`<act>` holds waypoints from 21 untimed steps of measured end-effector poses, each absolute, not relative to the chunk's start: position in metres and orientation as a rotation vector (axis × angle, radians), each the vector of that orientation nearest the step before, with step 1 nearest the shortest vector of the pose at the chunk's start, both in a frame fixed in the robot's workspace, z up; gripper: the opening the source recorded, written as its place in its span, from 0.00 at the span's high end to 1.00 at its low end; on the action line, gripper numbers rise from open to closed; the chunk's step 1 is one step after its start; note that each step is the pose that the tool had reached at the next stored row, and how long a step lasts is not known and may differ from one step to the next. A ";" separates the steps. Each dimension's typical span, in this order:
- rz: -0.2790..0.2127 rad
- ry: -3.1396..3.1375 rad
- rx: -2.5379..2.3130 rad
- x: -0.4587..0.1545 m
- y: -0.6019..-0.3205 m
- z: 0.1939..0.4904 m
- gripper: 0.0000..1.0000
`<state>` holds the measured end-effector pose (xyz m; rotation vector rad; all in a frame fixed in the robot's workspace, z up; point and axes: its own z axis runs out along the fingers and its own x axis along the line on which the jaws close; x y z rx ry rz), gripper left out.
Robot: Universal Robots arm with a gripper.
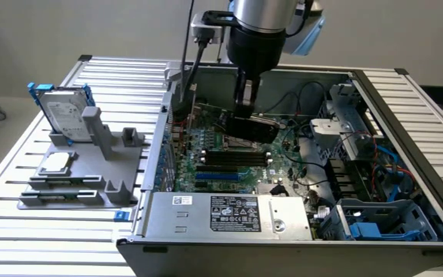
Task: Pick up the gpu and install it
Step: 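Insert the gpu into the slot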
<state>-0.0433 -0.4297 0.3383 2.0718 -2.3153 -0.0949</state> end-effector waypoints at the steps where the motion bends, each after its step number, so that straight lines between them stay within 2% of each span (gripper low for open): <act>1: -0.095 -2.296 2.092 -0.043 -0.430 0.338 0.74; 12: -0.079 -2.085 2.310 -0.043 -0.430 0.331 0.74; 14: -0.064 -2.061 2.344 -0.043 -0.430 0.331 0.74; 19: 0.009 -2.078 2.392 -0.054 -0.430 0.330 0.74; 21: 0.021 -2.083 2.396 -0.059 -0.430 0.329 0.74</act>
